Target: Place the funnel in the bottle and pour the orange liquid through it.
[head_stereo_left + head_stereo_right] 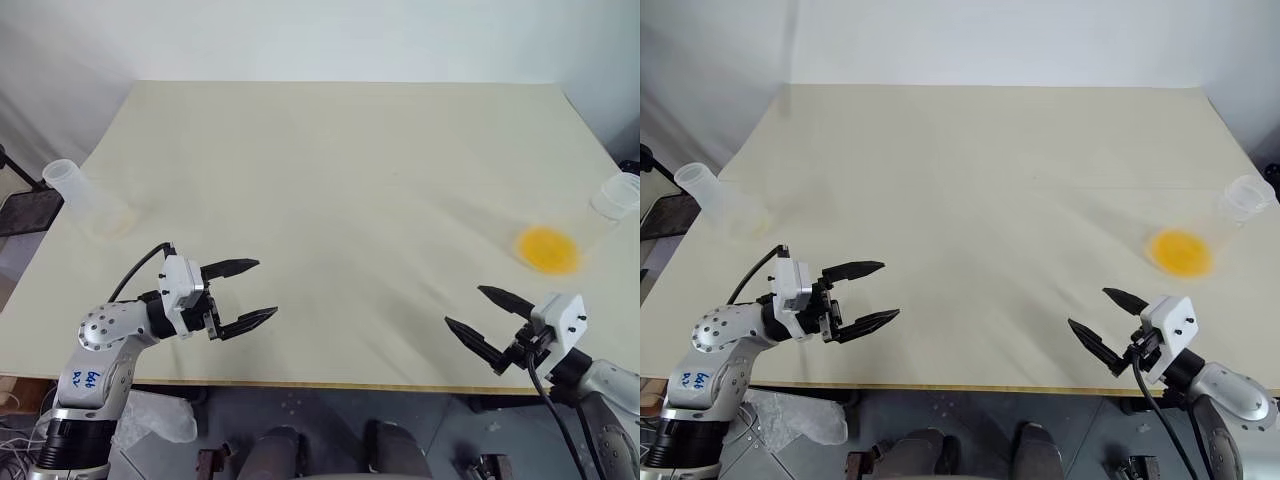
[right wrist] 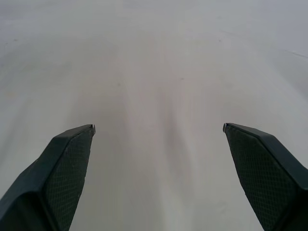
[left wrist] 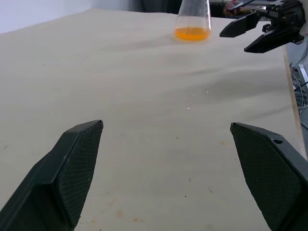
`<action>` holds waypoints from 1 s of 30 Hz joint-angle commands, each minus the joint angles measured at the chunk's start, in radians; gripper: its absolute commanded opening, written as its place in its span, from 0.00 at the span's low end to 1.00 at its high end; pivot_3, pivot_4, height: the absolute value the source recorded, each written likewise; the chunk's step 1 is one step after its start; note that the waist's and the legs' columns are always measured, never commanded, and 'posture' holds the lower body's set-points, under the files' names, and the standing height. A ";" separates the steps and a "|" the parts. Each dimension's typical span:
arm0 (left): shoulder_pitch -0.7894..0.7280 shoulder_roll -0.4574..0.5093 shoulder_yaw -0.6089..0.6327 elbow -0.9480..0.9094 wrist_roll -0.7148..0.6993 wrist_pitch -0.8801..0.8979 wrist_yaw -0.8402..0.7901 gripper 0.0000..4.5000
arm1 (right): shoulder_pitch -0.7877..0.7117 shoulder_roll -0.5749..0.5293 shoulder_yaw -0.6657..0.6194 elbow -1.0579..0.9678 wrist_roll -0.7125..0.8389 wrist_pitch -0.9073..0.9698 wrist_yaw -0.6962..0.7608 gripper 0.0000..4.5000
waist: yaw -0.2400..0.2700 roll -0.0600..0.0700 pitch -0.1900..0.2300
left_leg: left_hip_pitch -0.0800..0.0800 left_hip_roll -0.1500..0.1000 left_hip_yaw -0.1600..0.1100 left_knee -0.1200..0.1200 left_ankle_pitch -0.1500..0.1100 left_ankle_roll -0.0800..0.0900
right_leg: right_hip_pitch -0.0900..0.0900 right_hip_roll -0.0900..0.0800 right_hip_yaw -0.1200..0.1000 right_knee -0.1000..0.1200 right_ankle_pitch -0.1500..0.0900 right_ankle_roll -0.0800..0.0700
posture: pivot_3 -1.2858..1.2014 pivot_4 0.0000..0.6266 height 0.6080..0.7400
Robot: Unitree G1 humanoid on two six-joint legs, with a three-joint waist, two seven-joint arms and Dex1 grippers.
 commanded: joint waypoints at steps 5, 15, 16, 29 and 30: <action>-0.023 0.004 0.012 -0.024 -0.006 0.054 0.057 1.00 | -0.003 -0.005 -0.015 0.006 0.006 -0.027 0.015 0.99 | 0.000 0.000 0.000 | 0.000 0.000 0.000 0.000 0.000 0.000 | 0.000 0.000 0.000 0.000 0.000 0.000 | 0.52 0.24 1.00; -0.040 -0.013 0.086 -0.044 -0.005 0.091 0.207 1.00 | -0.066 -0.007 0.022 0.060 0.003 -0.030 0.046 0.99 | -0.001 0.000 0.000 | 0.000 0.000 0.000 0.000 0.000 0.000 | 0.000 0.000 0.000 0.000 0.000 0.000 | 0.52 0.24 1.00; -0.032 -0.013 0.118 -0.051 -0.003 0.086 0.238 1.00 | -0.082 -0.011 0.033 0.073 0.004 -0.029 0.059 0.99 | -0.001 -0.001 0.001 | 0.000 0.000 -0.001 0.000 0.000 0.000 | 0.000 0.000 0.000 0.000 0.000 0.000 | 0.52 0.24 1.00; 0.229 -0.080 0.571 -0.168 -0.066 0.219 0.629 1.00 | -0.312 -0.014 0.139 0.234 -0.011 -0.024 0.151 0.99 | 0.001 -0.004 0.003 | 0.000 0.002 -0.003 0.000 -0.001 -0.002 | 0.002 -0.001 0.002 -0.002 0.000 0.000 | 0.52 0.24 1.00; 0.234 -0.086 0.592 -0.163 -0.060 0.226 0.659 1.00 | -0.321 -0.013 0.142 0.238 -0.010 -0.024 0.154 0.99 | 0.001 -0.003 0.003 | 0.000 0.001 -0.004 0.000 -0.001 -0.002 | 0.002 -0.001 0.002 -0.002 0.000 0.000 | 0.52 0.24 1.00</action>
